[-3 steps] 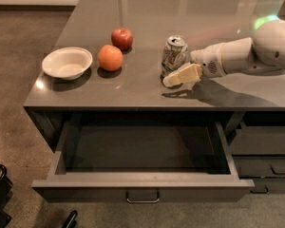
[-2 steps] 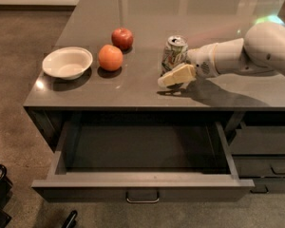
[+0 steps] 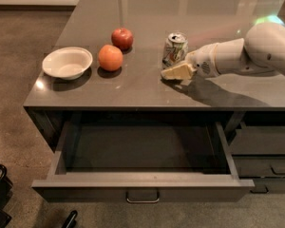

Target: Place 7up can into top drawer

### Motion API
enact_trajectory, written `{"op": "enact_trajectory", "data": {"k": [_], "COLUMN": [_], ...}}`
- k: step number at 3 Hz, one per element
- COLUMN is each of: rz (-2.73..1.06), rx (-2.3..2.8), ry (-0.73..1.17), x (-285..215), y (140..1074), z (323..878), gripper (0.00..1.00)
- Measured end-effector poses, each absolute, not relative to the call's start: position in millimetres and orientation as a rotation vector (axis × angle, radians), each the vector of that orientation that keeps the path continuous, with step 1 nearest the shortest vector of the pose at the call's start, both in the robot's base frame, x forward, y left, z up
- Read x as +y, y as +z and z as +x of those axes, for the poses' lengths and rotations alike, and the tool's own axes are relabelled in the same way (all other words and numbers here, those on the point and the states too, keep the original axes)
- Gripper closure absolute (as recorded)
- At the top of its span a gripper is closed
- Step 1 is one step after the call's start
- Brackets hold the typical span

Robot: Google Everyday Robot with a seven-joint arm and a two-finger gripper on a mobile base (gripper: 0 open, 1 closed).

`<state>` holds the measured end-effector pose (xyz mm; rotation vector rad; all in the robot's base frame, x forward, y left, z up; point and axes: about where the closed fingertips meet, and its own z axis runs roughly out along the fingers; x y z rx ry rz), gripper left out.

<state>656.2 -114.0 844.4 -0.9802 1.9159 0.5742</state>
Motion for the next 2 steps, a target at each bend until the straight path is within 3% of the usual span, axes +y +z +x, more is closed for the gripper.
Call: {"op": "enact_trajectory", "data": {"k": [2], "rz": [-0.98], "rx": [1.916], "ry": [0.575], "x": [-113.9], "y": [844.4], "z": [656.2], "gripper": [0.89]}}
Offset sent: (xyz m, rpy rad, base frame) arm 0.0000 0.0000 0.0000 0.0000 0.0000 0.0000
